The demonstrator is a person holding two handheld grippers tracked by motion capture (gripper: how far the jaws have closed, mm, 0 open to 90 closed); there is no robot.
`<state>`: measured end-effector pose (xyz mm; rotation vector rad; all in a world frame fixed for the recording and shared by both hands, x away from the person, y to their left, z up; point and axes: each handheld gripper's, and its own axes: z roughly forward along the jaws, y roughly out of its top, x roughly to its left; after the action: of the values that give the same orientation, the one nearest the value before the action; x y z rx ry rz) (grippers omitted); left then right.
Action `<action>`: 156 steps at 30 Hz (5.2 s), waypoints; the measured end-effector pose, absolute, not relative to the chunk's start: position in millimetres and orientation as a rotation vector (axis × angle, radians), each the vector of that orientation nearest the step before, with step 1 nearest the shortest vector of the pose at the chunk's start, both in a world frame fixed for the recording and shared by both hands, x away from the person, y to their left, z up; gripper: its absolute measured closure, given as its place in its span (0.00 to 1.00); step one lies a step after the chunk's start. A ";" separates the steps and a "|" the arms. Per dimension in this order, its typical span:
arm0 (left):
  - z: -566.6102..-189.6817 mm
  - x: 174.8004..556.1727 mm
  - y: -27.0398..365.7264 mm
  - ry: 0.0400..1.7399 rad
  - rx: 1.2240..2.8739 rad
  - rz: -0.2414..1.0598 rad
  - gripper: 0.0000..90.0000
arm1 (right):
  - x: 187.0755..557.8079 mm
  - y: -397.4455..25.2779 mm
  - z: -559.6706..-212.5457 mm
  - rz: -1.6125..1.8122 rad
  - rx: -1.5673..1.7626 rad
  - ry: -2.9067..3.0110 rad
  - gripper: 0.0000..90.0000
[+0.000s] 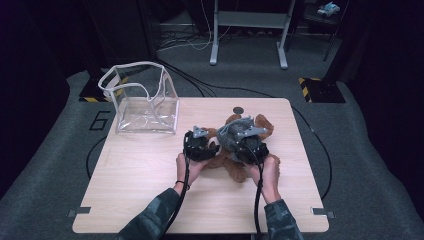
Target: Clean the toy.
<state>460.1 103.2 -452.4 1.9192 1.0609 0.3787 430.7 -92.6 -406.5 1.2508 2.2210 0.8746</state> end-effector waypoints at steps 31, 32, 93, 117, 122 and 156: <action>-487.7 445.3 200.1 1.111 2.020 0.633 0.24 | 444.3 -85.1 -421.1 0.819 1.253 2.175 0.27; -492.0 446.0 204.4 1.127 2.020 0.643 0.24 | 447.1 -83.5 -424.3 0.789 1.236 2.179 0.34; -528.9 452.5 224.4 1.179 2.054 0.563 0.16 | 421.0 -15.9 -471.4 0.970 1.095 2.612 0.79; -528.7 452.4 224.3 1.179 2.055 0.564 0.16 | 445.0 -64.3 -382.0 1.111 1.176 2.221 0.78; -528.7 452.3 224.3 1.179 2.055 0.565 0.16 | 464.1 -60.5 -398.7 1.051 1.251 2.214 0.78; -528.7 452.2 224.1 1.179 2.055 0.567 0.16 | 416.8 -49.9 -447.0 1.041 1.176 2.463 0.79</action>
<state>452.2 224.1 -528.7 2.0552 1.1792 0.5668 416.8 -49.9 -447.0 1.1755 2.4627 1.0412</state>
